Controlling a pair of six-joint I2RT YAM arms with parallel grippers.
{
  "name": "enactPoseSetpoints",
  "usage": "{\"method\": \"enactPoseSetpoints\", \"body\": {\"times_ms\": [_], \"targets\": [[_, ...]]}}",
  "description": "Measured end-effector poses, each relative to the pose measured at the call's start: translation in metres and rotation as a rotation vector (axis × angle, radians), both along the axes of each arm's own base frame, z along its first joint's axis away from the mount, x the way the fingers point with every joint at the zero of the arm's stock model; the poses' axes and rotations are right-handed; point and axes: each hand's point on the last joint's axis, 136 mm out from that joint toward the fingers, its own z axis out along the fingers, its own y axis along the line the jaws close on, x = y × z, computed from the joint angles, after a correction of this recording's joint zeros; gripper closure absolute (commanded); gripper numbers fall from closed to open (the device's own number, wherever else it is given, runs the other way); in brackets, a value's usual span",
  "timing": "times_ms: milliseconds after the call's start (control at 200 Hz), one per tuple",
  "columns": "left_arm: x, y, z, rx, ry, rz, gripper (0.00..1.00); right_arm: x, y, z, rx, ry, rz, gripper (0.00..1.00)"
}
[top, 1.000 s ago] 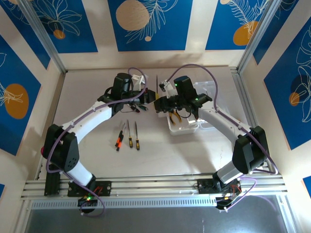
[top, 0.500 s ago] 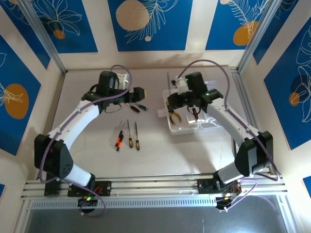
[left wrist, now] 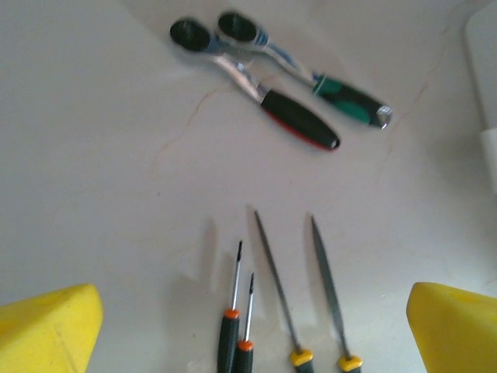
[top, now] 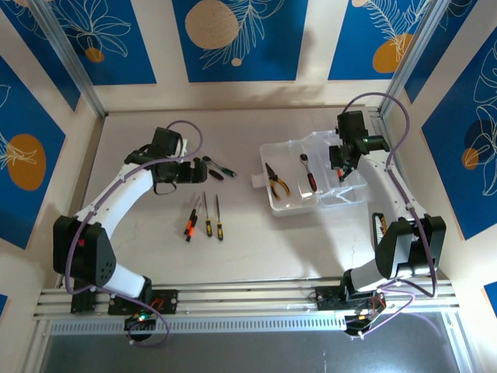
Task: Pack the tool kit
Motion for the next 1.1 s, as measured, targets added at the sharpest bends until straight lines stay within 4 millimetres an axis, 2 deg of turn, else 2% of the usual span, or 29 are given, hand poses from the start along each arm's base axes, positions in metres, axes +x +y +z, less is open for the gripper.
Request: {"method": "enactPoseSetpoints", "body": {"times_ms": [135,390,460,710,895,985,1041,1101], "targets": [[-0.006,0.002,-0.01,0.011,0.026,0.002,0.0,0.001,-0.016,-0.009,-0.096,0.038,-0.021,1.0],[-0.014,0.005,-0.023,0.021,0.061,0.002,0.0,0.006,-0.027,-0.046,-0.196,0.162,-0.017,1.0],[-0.014,0.005,-0.024,0.021,0.062,0.003,0.0,0.007,-0.029,-0.046,-0.209,0.164,-0.022,0.94],[-0.012,0.004,-0.028,0.023,0.07,0.003,0.0,0.006,-0.037,-0.045,-0.233,0.166,-0.045,0.64],[-0.012,0.004,-0.032,0.027,0.083,0.003,0.0,0.005,-0.041,-0.042,-0.242,0.162,-0.064,0.57],[-0.012,0.004,-0.038,0.033,0.098,0.004,0.0,0.005,-0.042,-0.039,-0.242,0.152,-0.073,0.49],[-0.011,0.005,-0.042,0.044,0.108,0.008,0.0,0.003,-0.041,-0.037,-0.241,0.149,-0.071,0.38],[-0.008,0.008,-0.047,0.066,0.118,0.017,0.0,0.002,-0.037,-0.031,-0.226,0.131,-0.072,0.09]]}}
